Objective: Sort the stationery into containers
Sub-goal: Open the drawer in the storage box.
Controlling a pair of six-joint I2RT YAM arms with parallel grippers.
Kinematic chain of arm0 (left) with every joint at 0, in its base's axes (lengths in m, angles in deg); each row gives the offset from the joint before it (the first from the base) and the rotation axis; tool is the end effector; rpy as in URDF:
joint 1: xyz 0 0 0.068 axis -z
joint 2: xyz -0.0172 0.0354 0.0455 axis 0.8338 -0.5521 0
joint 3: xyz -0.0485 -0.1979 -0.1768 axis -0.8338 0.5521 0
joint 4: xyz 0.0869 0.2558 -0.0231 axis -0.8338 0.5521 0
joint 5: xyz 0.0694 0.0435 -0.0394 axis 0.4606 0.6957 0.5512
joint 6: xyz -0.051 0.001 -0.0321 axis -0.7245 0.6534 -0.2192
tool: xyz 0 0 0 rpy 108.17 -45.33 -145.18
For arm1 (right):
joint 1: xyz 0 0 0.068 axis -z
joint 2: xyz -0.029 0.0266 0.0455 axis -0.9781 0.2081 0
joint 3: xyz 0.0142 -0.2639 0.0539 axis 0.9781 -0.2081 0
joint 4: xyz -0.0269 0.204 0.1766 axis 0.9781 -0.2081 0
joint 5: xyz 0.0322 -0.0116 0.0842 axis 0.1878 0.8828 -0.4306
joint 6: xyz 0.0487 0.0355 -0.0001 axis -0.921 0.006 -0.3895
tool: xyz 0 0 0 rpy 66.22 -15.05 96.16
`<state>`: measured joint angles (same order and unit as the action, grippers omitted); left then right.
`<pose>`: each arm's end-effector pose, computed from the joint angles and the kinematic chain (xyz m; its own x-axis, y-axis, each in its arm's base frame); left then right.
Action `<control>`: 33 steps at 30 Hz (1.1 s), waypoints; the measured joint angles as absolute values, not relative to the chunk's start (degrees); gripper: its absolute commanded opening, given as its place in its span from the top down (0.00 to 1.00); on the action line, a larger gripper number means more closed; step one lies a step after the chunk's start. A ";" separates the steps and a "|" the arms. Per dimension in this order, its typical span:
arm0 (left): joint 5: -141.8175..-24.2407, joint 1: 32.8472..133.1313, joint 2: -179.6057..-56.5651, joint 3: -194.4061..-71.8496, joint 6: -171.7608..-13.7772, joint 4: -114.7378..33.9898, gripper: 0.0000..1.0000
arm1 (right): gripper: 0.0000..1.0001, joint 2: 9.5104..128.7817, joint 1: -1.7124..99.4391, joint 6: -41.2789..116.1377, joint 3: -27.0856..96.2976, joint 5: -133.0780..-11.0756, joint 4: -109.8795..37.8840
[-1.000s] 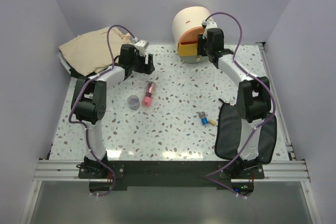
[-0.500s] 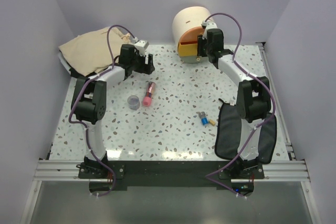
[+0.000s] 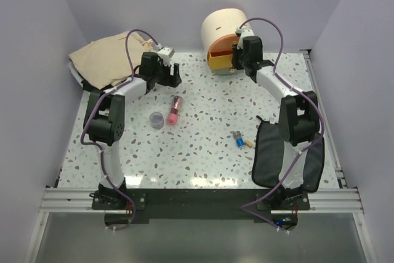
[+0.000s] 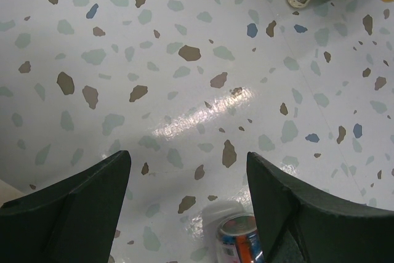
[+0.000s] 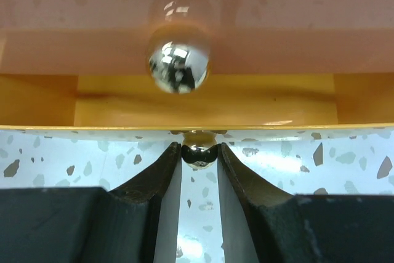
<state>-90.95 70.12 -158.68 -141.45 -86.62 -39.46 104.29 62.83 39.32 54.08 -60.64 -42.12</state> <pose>0.4573 -0.1237 0.1826 -0.5880 0.0491 -0.8073 0.3962 0.8877 -0.2346 0.4832 0.1278 0.2561 -0.4666 -0.0376 -0.8837 -0.1648 0.9853 0.0451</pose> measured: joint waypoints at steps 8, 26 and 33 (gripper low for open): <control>-91.04 70.12 -159.17 -141.45 -86.66 -39.46 0.19 | 0.90 96.75 62.72 39.38 47.50 -61.19 -45.53; -91.00 70.12 -159.17 -141.58 -86.69 -39.44 0.19 | 0.84 91.85 62.66 39.36 41.82 -62.26 -47.92; -90.78 70.12 -159.14 -141.58 -86.60 -39.44 0.18 | 0.54 89.32 62.59 39.49 39.13 -62.48 -47.89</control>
